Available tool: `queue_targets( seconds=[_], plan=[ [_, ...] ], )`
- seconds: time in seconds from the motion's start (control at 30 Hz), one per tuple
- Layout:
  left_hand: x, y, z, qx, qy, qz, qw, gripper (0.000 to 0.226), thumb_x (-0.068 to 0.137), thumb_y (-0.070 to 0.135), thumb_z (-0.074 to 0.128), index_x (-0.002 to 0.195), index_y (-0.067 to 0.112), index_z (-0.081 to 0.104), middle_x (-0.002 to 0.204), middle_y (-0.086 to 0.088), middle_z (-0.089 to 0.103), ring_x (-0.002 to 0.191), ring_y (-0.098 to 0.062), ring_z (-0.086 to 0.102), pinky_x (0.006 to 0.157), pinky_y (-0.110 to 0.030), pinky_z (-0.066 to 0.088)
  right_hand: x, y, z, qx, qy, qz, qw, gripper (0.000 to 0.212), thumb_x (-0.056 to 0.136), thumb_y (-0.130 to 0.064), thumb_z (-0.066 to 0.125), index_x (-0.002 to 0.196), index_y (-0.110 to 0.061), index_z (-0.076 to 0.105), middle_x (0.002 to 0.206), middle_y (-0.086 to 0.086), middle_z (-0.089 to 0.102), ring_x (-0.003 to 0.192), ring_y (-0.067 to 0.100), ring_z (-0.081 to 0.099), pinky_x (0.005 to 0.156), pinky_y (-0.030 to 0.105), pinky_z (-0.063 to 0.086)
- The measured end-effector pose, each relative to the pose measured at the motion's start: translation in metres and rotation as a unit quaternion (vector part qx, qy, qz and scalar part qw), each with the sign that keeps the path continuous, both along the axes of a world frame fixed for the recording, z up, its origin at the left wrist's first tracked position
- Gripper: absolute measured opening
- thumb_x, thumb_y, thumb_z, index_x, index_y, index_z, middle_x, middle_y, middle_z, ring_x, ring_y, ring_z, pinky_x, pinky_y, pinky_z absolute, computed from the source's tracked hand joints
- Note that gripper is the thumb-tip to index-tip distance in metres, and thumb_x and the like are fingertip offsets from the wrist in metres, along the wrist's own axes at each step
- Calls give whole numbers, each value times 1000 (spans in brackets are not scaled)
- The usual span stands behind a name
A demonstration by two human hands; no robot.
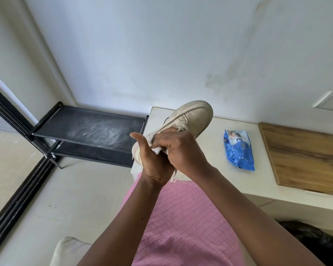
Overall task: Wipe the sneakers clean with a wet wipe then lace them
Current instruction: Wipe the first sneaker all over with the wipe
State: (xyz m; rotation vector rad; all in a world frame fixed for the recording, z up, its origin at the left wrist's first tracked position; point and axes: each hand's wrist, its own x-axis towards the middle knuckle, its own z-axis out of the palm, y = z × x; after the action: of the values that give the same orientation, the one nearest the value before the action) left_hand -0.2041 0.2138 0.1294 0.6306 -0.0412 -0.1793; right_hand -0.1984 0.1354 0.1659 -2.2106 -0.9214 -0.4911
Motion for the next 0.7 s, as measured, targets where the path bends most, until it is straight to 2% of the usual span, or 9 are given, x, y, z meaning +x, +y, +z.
queue_targets(
  seconds=[0.1, 0.17, 0.23, 0.3, 0.37, 0.43, 0.5, 0.63, 0.7],
  plan=[
    [-1, 0, -2, 6, -23, 5, 1000, 102, 66, 83, 31, 112, -7, 48, 106, -17, 50, 107, -32, 48, 96, -44, 39, 13, -17, 1, -39, -45, -17, 998, 18, 76, 0, 50, 65, 0, 65, 67, 13, 65, 69, 29, 60, 60, 35, 49],
    [-2, -3, -1, -2, -31, -20, 999, 119, 65, 85, 32, 136, -11, 33, 135, -34, 36, 130, -47, 32, 111, -58, 19, 26, -32, 3, -65, -71, -72, 993, 19, 74, 2, 46, 63, -1, 62, 66, 13, 63, 68, 30, 58, 59, 34, 48],
    [-3, -6, 2, -5, -42, -27, 999, 123, 61, 86, 43, 142, -5, 29, 145, -38, 20, 136, -51, 19, 114, -61, 7, 36, -40, 6, -78, -86, -140, 983, 22, 68, 2, 42, 63, -2, 63, 66, 10, 64, 68, 28, 58, 56, 30, 45],
    [-1, -6, 1, -4, -41, -34, 999, 123, 58, 87, 49, 143, -1, 30, 148, -33, 20, 139, -47, 17, 116, -58, 3, 40, -37, 7, -68, -76, -192, 976, 20, 60, 7, 46, 63, -3, 63, 63, 7, 64, 65, 27, 59, 53, 26, 42],
    [-1, -6, 1, 15, -35, -25, 999, 120, 59, 88, 43, 142, 1, 33, 144, -32, 28, 135, -45, 24, 115, -56, 8, 37, -28, 5, -42, -47, -199, 978, 23, 52, 11, 49, 62, -4, 63, 60, 7, 63, 63, 26, 59, 52, 25, 42],
    [-1, -6, 1, 62, -32, -5, 998, 113, 61, 88, 35, 132, 1, 46, 122, -29, 50, 117, -41, 45, 99, -50, 35, 28, -16, 2, -25, -15, -168, 985, 20, 51, 9, 49, 61, -5, 60, 57, 7, 59, 61, 26, 57, 51, 26, 43],
    [-2, -5, 3, 74, -17, 16, 997, 94, 66, 82, 26, 109, 6, 61, 97, -14, 65, 98, -28, 61, 81, -34, 50, 15, -5, 1, -12, 11, -139, 990, 15, 58, 2, 49, 60, -8, 60, 55, 5, 57, 59, 24, 55, 51, 25, 41],
    [-3, -5, 3, 49, -37, 28, 998, 74, 72, 72, 18, 66, 16, 66, 70, 2, 62, 75, -9, 64, 69, -22, 53, -1, 13, 4, 4, 18, -109, 994, 24, 76, -12, 49, 57, -8, 62, 52, 1, 56, 52, 14, 47, 52, 26, 36],
    [-2, -6, 1, 53, -43, 16, 998, 73, 67, 76, 29, 76, 16, 69, 77, 1, 66, 82, -10, 65, 73, -23, 53, 2, 9, 4, -5, 5, -86, 996, 21, 76, -7, 52, 59, -7, 63, 57, 2, 60, 57, 16, 51, 54, 28, 41]
  ],
)
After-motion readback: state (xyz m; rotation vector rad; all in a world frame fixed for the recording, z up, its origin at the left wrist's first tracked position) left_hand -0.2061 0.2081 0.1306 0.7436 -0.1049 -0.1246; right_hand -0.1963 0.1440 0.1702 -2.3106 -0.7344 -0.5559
